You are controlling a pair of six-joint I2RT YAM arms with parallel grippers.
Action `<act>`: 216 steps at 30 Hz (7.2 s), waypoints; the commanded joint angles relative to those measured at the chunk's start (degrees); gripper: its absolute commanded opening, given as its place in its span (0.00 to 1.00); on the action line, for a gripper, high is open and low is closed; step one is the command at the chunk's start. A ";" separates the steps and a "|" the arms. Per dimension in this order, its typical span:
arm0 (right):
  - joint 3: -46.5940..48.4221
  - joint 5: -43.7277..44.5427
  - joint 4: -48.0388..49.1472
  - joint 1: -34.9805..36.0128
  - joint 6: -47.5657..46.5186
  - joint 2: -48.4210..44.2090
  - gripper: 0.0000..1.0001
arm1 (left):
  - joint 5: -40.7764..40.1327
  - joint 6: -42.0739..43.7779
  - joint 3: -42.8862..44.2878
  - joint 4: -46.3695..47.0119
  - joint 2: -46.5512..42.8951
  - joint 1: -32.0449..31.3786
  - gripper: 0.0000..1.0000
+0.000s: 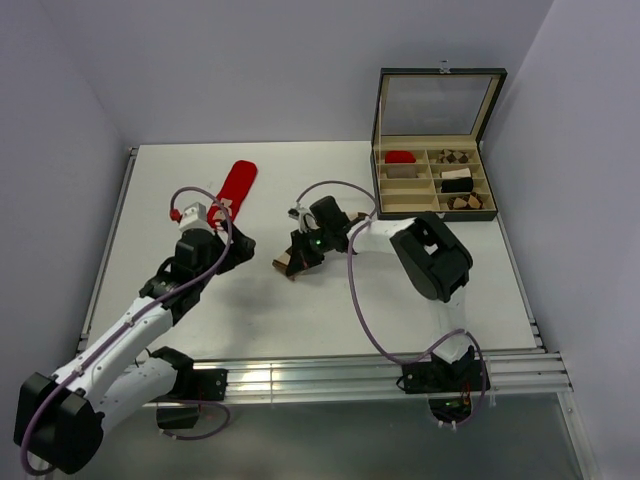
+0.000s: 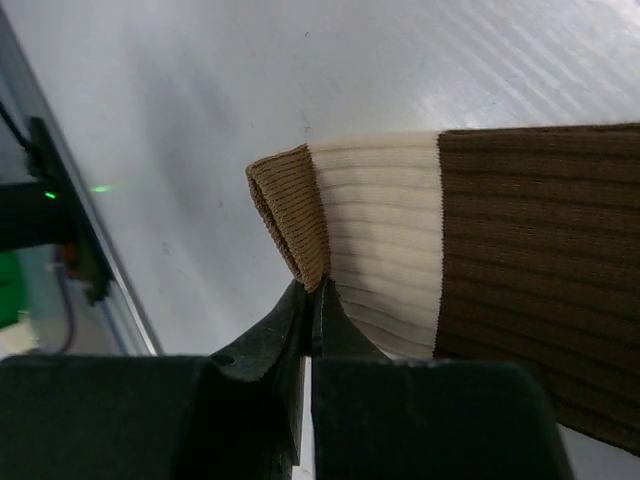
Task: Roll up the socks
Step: Roll the sock at the center of the board.
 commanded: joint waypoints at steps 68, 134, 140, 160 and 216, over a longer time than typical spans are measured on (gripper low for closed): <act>-0.64 0.60 2.55 -4.44 14.19 -0.60 0.46 | 8.02 -9.45 10.86 2.93 43.85 -4.45 0.28; -10.40 37.53 8.35 12.25 -21.93 -15.64 0.36 | 7.58 1.36 19.65 -2.70 47.55 -4.80 0.23; -9.43 38.15 8.96 14.63 -23.08 -14.24 0.36 | 7.75 1.45 19.83 -2.70 47.55 -4.80 0.23; -19.98 42.72 16.61 13.04 -18.68 -23.99 0.38 | 8.36 1.71 19.91 -3.05 47.28 -4.80 0.23; -1.00 18.05 -6.24 8.66 -7.88 -3.07 0.00 | 5.03 -6.36 15.79 0.81 35.43 -1.46 0.50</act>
